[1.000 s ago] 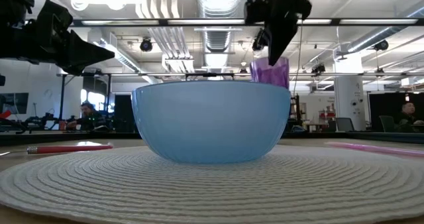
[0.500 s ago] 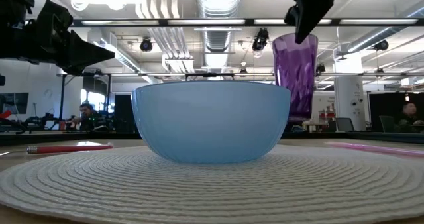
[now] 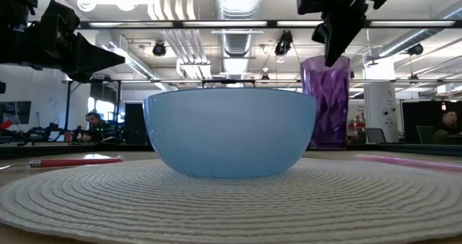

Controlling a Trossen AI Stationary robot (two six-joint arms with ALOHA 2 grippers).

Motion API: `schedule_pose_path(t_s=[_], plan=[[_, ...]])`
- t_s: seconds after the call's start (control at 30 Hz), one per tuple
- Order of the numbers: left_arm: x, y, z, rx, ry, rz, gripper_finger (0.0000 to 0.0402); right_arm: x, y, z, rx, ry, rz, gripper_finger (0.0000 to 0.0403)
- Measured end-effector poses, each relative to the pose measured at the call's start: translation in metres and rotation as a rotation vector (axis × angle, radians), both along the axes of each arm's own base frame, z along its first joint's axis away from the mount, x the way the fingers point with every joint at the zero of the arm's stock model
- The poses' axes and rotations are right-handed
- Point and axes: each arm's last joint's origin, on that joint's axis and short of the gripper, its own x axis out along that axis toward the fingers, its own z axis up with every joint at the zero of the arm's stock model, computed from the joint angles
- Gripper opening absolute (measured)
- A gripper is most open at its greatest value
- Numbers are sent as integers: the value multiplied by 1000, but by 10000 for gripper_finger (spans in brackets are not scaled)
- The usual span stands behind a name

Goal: Pick & Place Utensil
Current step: Adjust the purple cup at the top right of the mat

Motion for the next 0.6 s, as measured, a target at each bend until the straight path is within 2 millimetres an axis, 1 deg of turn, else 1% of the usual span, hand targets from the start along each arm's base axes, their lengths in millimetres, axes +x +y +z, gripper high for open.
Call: schedule_pose_path(t_s=[0.23,0.6], plan=[[0,0,0,-7,-3,1,0,19,-1,-10,-14,56,50,8],[0,0,0,-7,-3,1,0,21,-1,-13,-37,65,50,8]])
